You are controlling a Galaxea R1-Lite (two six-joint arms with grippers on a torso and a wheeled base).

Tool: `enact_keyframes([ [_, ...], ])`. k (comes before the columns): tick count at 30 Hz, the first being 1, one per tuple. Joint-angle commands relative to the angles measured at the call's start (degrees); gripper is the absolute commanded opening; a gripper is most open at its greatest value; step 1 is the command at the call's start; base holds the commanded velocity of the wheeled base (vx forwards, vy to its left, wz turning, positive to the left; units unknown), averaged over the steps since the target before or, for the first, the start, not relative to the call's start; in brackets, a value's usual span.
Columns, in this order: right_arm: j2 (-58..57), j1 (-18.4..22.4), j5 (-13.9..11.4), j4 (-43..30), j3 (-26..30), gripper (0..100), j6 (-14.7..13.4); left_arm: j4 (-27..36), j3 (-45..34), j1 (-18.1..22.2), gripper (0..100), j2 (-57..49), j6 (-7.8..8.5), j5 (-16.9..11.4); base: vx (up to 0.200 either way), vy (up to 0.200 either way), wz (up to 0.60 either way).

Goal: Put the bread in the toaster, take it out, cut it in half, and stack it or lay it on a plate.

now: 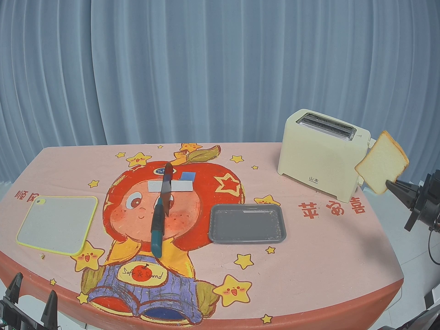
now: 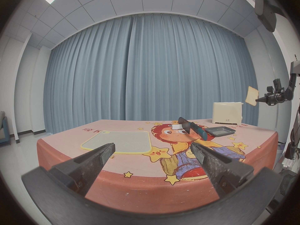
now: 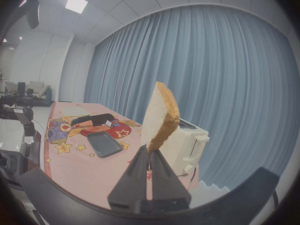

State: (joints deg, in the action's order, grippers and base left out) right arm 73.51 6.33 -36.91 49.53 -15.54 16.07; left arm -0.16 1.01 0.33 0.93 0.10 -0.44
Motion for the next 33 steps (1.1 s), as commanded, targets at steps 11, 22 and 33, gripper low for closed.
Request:
enact_keyframes([
  [11,5.68,0.26,0.00,-0.58,-7.48,0,0.02,-0.02,-1.01,0.02,100,-0.93,-0.01,0.00,0.000,0.000,0.00],
  [22,9.64,0.26,0.00,-0.58,-12.76,0,0.02,-0.02,-1.01,0.02,100,-0.93,-0.01,0.00,0.000,0.000,0.00],
  [33,14.91,-0.26,-0.09,0.04,-16.80,0,0.10,-0.02,-1.01,0.02,100,-0.93,-0.01,0.00,0.000,0.000,0.00],
])
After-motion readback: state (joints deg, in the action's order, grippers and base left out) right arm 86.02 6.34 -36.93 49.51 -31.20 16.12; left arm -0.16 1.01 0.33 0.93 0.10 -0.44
